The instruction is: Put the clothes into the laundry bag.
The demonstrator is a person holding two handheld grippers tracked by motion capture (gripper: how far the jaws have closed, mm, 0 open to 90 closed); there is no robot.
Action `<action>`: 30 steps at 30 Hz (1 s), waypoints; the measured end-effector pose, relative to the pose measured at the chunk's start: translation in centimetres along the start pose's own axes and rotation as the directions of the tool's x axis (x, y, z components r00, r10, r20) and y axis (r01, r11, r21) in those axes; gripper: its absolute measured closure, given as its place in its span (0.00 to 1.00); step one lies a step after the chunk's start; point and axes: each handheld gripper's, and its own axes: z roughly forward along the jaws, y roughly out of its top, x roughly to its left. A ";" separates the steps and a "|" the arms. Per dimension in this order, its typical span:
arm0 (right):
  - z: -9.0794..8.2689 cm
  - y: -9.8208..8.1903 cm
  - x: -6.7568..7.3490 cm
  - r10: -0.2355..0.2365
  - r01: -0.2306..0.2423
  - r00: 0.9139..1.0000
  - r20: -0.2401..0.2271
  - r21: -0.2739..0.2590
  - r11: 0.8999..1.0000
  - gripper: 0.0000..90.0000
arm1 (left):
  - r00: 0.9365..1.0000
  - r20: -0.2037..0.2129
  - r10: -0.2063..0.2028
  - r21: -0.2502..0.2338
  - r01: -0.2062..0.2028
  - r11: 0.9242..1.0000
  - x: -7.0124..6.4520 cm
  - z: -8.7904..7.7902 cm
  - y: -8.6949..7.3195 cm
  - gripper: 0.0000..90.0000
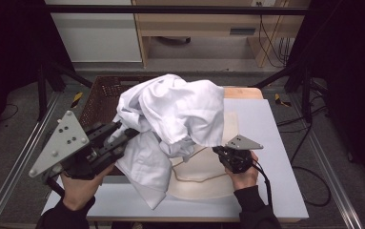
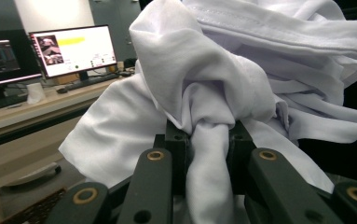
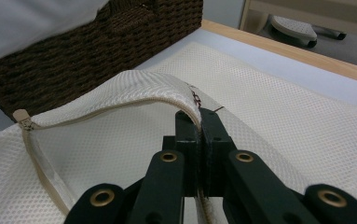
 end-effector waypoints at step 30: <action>0.0 0.0 -0.3 0.035 -0.035 0.999 -0.023 -0.008 0.999 0.97 | 0.989 0.087 -0.117 0.363 0.078 0.928 -3.5 3.6 -10.6 0.84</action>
